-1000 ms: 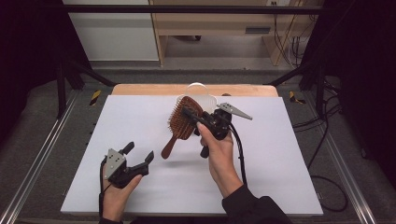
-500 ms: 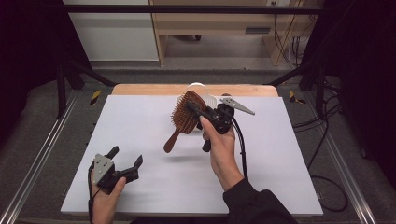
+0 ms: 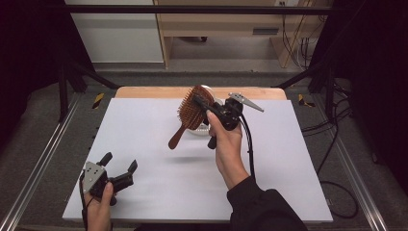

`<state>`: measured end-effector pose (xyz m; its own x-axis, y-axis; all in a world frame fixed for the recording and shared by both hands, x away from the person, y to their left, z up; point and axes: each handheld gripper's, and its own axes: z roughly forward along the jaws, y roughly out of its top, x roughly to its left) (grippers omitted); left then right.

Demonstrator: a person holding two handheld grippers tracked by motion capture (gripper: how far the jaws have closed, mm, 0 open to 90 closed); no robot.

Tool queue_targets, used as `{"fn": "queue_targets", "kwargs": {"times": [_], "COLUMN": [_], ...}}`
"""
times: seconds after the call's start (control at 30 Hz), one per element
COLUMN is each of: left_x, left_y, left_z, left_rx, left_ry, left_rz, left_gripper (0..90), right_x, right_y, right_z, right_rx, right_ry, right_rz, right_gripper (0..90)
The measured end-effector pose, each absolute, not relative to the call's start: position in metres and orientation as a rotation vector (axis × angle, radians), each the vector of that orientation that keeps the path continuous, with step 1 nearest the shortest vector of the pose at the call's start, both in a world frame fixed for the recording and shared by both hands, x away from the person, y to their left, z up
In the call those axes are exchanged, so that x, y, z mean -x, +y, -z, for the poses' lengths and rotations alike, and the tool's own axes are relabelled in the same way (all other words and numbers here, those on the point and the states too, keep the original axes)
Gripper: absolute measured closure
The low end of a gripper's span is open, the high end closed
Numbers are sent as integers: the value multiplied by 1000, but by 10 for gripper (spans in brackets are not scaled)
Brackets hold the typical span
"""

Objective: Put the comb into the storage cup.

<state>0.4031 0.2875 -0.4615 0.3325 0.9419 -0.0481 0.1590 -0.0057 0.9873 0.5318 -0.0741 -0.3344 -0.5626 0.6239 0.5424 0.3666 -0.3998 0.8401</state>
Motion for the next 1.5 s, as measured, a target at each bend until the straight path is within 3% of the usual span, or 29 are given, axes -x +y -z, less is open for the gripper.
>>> {"fn": "queue_targets", "kwargs": {"times": [1.5], "left_x": [-404], "left_y": [283], "left_z": [464], "left_rx": [-1481], "left_ry": [1049], "left_rz": [-867], "left_gripper": [42], "right_x": [-579], "right_y": [-60], "right_z": [297], "right_rx": [-1347], "right_ry": [1438], "right_rz": [-2047], "right_gripper": [511]}}
